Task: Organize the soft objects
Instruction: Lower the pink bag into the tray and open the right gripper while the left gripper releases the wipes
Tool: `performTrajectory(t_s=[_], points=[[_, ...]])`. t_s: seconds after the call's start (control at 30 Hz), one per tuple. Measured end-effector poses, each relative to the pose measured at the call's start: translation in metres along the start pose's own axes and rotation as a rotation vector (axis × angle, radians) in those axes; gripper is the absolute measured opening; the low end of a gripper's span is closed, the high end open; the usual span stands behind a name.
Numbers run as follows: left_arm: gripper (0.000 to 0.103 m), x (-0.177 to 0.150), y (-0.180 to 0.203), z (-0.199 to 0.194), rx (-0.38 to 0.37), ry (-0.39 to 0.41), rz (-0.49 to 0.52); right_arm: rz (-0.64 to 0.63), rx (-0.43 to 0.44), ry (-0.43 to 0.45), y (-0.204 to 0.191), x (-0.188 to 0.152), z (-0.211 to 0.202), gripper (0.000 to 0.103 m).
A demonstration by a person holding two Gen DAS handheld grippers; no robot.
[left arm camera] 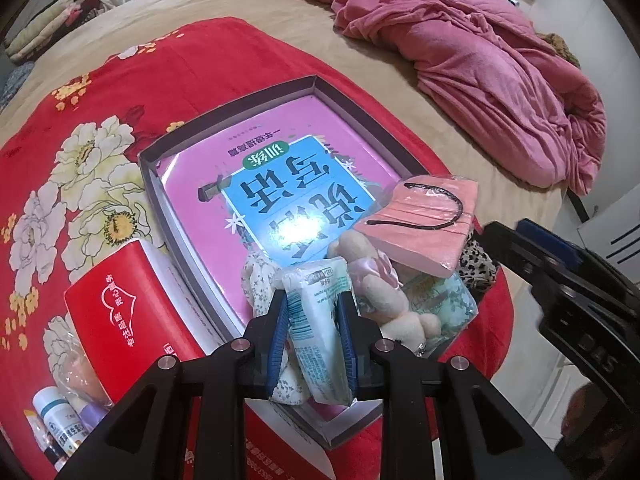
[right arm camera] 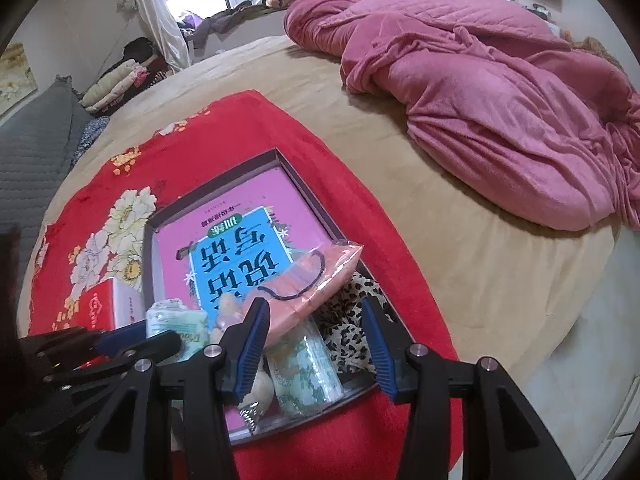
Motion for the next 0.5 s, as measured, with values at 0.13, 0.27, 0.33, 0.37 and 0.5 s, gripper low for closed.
performTrajectory(t_s=[0.13, 0.27, 0.33, 0.37, 0.5], points=[[0.026, 0.0, -0.001, 0.0, 0.008, -0.001, 0.0, -0.015, -0.004, 0.006, -0.003, 0.0, -0.009, 0.056], [0.027, 0.0, -0.003, -0.002, 0.024, 0.006, 0.004, -0.019, -0.007, 0.013, -0.005, 0.0, -0.013, 0.056], [0.028, -0.001, -0.004, -0.003, 0.026, 0.01, 0.005, -0.022, -0.006, 0.018, -0.007, 0.001, -0.016, 0.056], [0.028, -0.001, -0.004, -0.004, 0.025, 0.013, 0.004, -0.022, -0.004, 0.021, -0.008, 0.001, -0.017, 0.056], [0.031, 0.001, -0.008, -0.012, 0.014, 0.036, -0.016, -0.024, 0.003, 0.033, -0.012, 0.002, -0.024, 0.056]])
Point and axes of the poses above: each gripper's, at about its wrist camera, not at the fingertips, and z roughly the way its jaws point, y to its right, x to its top, the point moved 10 cm from there along z, roughly the way its jaws point, and after that the axes turned 15 degrees about x, right-handed, at the moved point
